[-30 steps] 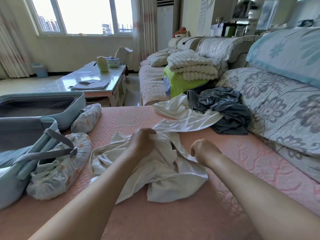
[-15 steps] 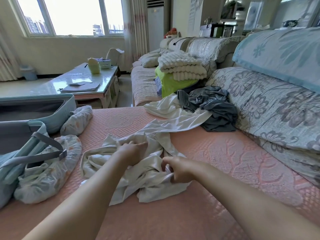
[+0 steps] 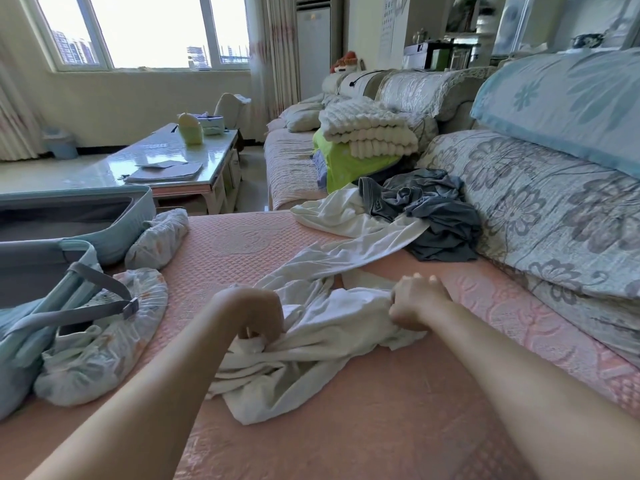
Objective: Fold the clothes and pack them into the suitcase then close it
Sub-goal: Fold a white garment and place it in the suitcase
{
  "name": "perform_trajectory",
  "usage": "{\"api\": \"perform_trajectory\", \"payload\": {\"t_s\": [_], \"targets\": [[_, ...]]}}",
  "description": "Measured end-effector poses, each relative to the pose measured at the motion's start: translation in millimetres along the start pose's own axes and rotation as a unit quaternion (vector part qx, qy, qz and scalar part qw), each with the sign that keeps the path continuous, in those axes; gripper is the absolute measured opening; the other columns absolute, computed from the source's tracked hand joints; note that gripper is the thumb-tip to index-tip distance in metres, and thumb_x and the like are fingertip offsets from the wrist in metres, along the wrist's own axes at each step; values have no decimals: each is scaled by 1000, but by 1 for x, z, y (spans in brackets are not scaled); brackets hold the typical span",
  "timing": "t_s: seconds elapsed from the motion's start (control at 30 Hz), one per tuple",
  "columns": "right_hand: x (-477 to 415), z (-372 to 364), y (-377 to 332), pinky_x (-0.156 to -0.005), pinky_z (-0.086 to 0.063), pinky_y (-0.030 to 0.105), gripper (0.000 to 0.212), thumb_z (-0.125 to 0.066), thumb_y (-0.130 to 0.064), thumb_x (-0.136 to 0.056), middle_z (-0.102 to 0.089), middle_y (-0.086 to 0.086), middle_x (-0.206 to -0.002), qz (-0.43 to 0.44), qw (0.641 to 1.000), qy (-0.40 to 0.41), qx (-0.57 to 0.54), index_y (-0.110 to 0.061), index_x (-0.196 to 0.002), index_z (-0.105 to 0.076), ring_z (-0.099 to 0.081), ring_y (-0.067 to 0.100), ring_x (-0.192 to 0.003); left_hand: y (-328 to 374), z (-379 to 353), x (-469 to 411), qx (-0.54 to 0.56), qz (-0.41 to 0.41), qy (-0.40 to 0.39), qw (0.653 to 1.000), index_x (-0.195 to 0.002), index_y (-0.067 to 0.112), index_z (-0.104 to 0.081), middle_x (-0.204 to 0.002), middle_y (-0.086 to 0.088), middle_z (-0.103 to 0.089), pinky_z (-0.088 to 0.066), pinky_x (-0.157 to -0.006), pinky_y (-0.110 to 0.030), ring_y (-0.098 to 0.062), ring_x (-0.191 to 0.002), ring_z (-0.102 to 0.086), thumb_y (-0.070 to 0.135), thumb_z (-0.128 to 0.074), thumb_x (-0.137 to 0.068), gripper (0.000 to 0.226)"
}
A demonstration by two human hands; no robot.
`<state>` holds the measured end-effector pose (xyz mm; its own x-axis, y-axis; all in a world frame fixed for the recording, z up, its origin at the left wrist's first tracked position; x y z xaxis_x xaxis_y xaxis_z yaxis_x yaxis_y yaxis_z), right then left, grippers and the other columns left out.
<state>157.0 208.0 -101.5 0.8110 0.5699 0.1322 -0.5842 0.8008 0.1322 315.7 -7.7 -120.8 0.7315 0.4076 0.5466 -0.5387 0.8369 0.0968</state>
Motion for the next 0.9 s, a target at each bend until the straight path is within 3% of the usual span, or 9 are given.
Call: {"api": "perform_trajectory", "payload": {"t_s": [0.1,0.2,0.3,0.4,0.5,0.57,0.67,0.77,0.9], "targets": [[-5,28,-15,-98,-40,37,29,-42,-24,-86,-58,6,-119,28,985,111,-132,-22,-102,-66,-51,26,-112,15,41,-11,-12,-25,167,986,-93,14,-70,-92,-4,-69,-57,-72,-34,-22,-80,-64,34,-57,-91,24],[-15,23,-41,-90,-48,34,22,-48,-27,-89,-62,4,-121,63,955,85,-276,-22,-105,-64,-57,23,-105,26,66,-25,32,-76,312,946,-102,27,-66,-112,-6,-61,-46,-80,-33,-22,-95,-55,34,-54,-97,15],[-19,4,-77,-99,-46,31,47,-58,-41,-91,-57,1,-139,109,946,-11,-306,-32,-137,-55,-58,21,-121,25,46,-64,24,-71,237,969,-144,40,-44,-147,-7,-40,-34,-111,-44,-30,-131,-42,42,-56,-96,49],[-22,-1,-97,-85,-44,20,36,-57,-28,-92,-63,-4,-133,150,955,-48,-251,-38,-126,-67,-61,18,-115,22,35,-87,-1,-61,200,978,-150,39,-35,-151,-7,-44,-37,-110,-38,-29,-132,-48,40,-59,-95,60],[-22,-11,-110,-77,-51,21,30,-59,-16,-91,-73,-3,-112,157,948,-121,-248,-31,-110,-78,-66,14,-96,17,43,-88,49,-84,229,968,-119,26,-70,-108,-2,-69,-47,-78,-26,-24,-99,-64,28,-67,-89,29],[-26,-15,-112,-78,-56,22,26,-62,-16,-86,-76,-7,-99,144,941,-144,-270,-27,-100,-81,-67,8,-86,13,47,-80,70,-102,230,965,-85,13,-71,-79,-1,-65,-46,-65,-28,-22,-78,-59,21,-66,-87,10],[-41,-4,-104,-86,-57,33,18,-64,-20,-81,-75,-6,-94,112,941,-93,-306,-24,-91,-79,-68,13,-90,-1,57,-52,19,-71,201,977,-85,7,-73,-82,-11,-69,-49,-64,-32,-27,-73,-61,28,-62,-88,24],[-60,17,-84,-89,-53,36,42,-57,-21,-85,-67,4,-115,58,953,20,-296,-23,-127,-54,-63,24,-104,-31,49,-25,-109,9,87,990,-101,9,-73,-89,-10,-71,-54,-66,-30,-24,-83,-70,27,-62,-85,27],[-77,5,-85,-87,-52,40,87,-47,-15,-93,-55,13,-138,34,989,-9,-142,-41,-157,6,-61,30,-111,-58,32,-21,-59,68,-2,996,-101,15,-72,-96,-5,-73,-62,-76,-37,-22,-84,-71,30,-67,-72,33]]}}
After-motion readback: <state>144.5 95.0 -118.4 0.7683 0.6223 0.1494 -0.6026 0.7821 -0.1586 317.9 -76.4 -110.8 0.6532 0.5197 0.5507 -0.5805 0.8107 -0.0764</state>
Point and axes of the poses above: each hand's wrist, its own x-axis away from the middle knuckle, its own z-axis out of the back of the hand, y = z × x, the point moved 10 cm from there along -x, towards the middle knuckle
